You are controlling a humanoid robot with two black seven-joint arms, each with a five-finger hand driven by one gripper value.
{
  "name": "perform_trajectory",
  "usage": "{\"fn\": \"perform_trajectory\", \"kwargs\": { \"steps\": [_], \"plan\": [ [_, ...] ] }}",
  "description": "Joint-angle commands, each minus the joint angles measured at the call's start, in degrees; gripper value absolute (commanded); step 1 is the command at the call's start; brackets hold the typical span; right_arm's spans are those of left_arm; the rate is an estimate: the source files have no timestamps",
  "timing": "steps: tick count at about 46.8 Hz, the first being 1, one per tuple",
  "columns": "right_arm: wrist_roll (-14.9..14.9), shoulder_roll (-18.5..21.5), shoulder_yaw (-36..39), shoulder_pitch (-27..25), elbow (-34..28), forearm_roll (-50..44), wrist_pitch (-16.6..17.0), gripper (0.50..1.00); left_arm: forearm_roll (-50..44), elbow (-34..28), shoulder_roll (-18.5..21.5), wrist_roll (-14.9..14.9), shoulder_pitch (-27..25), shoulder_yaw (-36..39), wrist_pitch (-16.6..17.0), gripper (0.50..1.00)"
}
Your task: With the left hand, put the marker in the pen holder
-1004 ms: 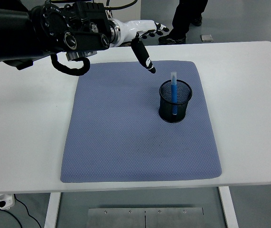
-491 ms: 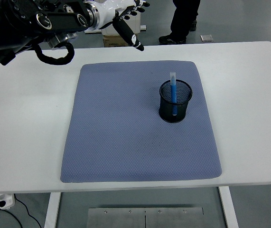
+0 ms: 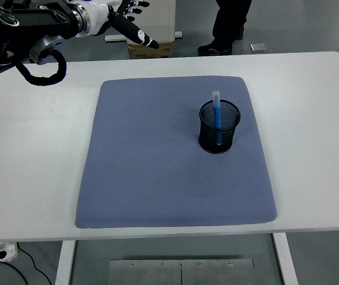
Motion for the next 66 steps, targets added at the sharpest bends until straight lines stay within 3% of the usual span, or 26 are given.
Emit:
{"fn": "perform_trajectory", "kwargs": {
  "steps": [1, 18, 38, 55, 66],
  "plan": [
    [0.0, 0.0, -0.1, -0.1, 0.0, 0.0, 0.0, 1.0, 0.2, 0.0, 2.9, 0.0, 2.2, -3.7, -0.1, 1.0],
    [0.0, 0.0, -0.1, 0.0, 0.0, 0.0, 0.0, 1.0, 1.0, 0.2, 10.3, -0.1, 12.0, -16.1, -0.7, 1.0],
    [0.0, 0.0, -0.1, 0.0, 0.0, 0.0, 0.0, 1.0, 5.3, 0.4, 15.9, -0.2, 25.3, -35.0, -0.7, 1.0],
    [0.0, 0.0, 0.0, 0.0, 0.0, 0.0, 0.0, 1.0, 9.0, 0.9, 16.1, -5.9, 37.2, -46.9, -0.6, 1.0],
    [0.0, 0.0, -0.1, 0.0, 0.0, 0.0, 0.0, 1.0, 9.0, 1.7, 15.5, -9.2, 43.0, -49.6, -0.6, 1.0]
  ]
}}
